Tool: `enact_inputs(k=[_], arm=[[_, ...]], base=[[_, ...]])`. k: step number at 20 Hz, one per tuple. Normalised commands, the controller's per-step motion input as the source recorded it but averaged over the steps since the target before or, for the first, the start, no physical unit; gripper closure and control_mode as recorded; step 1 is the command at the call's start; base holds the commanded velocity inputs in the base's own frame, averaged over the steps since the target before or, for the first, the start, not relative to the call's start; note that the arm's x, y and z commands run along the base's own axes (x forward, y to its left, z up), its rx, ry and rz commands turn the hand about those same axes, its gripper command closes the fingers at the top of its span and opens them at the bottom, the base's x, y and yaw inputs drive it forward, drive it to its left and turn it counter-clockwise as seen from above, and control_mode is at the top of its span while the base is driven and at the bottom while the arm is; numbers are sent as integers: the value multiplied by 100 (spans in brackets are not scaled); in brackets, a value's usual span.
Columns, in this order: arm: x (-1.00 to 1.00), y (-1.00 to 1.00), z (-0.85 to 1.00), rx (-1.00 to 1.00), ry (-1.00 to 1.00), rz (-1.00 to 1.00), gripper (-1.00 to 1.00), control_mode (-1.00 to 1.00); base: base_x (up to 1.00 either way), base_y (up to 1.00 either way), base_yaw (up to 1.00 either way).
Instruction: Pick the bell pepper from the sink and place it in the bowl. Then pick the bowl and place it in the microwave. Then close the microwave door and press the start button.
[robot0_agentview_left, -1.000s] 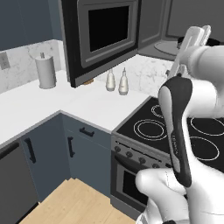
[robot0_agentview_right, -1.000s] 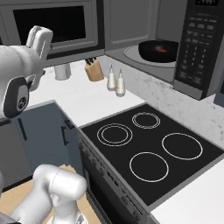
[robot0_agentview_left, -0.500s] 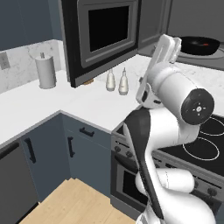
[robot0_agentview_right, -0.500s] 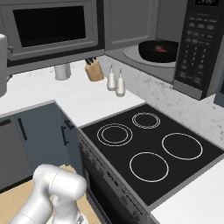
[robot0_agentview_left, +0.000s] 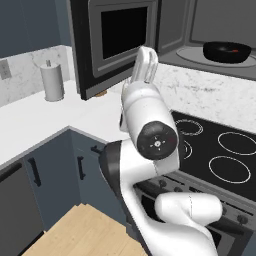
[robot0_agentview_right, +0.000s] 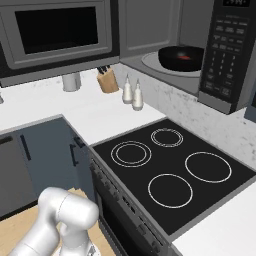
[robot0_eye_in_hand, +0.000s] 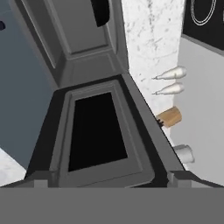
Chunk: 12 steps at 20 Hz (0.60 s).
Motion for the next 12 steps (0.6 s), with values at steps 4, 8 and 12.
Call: enact_inputs(k=[4, 8, 12], arm=[[19, 63, -24, 0, 1, -5, -100, -100], [33, 48, -36, 0, 0, -5, -100, -100], [22, 46, -43, 0, 0, -3, -100, -100]], base=[[0, 0, 0], [0, 0, 0], [0, 0, 0]])
